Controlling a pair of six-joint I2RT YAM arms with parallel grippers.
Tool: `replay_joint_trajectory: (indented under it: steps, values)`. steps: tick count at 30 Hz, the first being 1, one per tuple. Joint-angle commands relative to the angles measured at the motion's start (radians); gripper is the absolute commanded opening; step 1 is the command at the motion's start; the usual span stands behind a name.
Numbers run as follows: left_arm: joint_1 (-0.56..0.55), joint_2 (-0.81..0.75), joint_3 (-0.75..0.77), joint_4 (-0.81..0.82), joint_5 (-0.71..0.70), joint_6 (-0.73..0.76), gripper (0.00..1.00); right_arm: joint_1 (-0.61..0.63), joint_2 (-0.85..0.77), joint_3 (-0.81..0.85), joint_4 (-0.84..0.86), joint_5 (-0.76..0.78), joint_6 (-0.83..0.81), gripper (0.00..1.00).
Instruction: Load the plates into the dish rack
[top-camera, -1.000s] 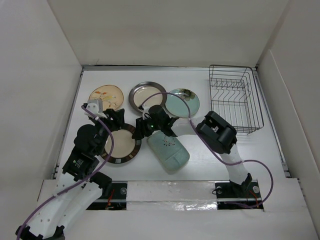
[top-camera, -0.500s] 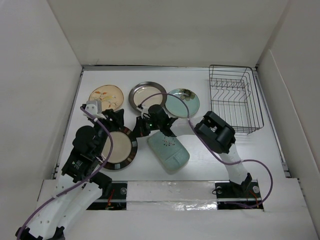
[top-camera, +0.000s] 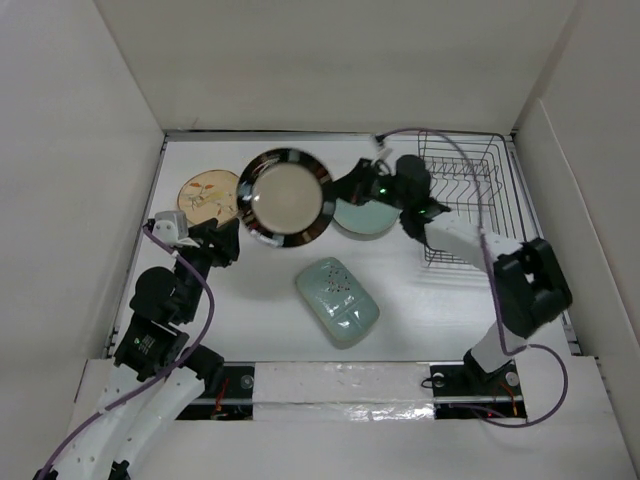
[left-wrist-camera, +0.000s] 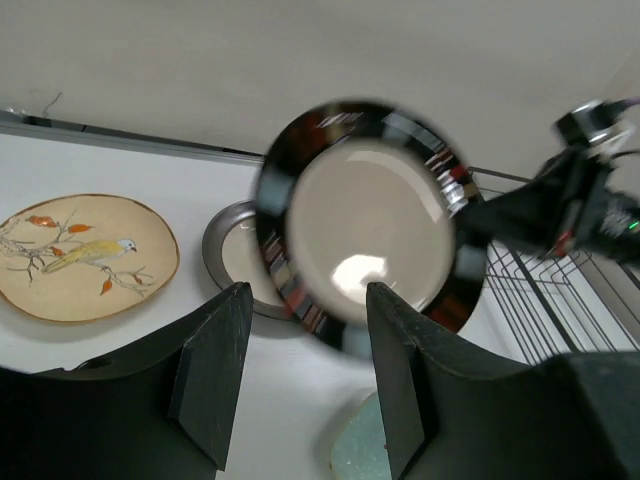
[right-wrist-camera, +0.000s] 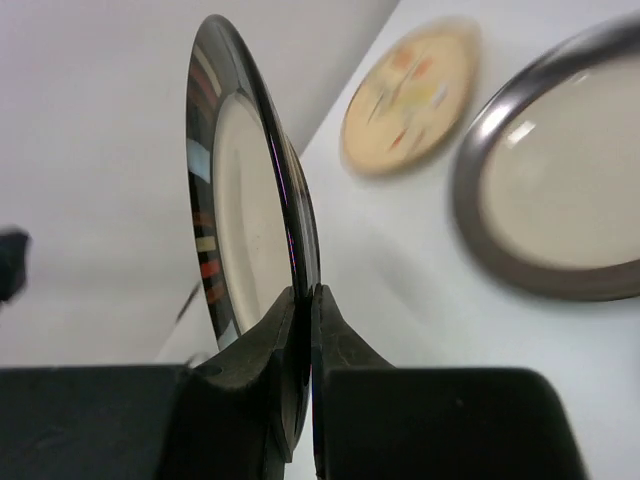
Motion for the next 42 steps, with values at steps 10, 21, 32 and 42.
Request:
replay_joint_trajectory:
  steps: [10,21,32,42]
  values:
    - [0.003,-0.072,0.012,0.026,0.155,-0.02,0.46,-0.584,-0.498,-0.003,-0.287,0.503,-0.297,0.0]
    - [-0.035,-0.181,0.023,0.013,0.229,-0.02,0.48,-0.885,-0.324,0.301,-0.382,0.585,-0.591,0.0]
    - [-0.046,-0.226,0.028,0.0,0.187,-0.012,0.48,-0.847,-0.244,0.396,-0.522,0.723,-0.916,0.0]
    - [-0.055,-0.218,0.024,-0.004,0.184,-0.012,0.48,-0.799,-0.208,0.362,-0.525,0.756,-0.983,0.0]
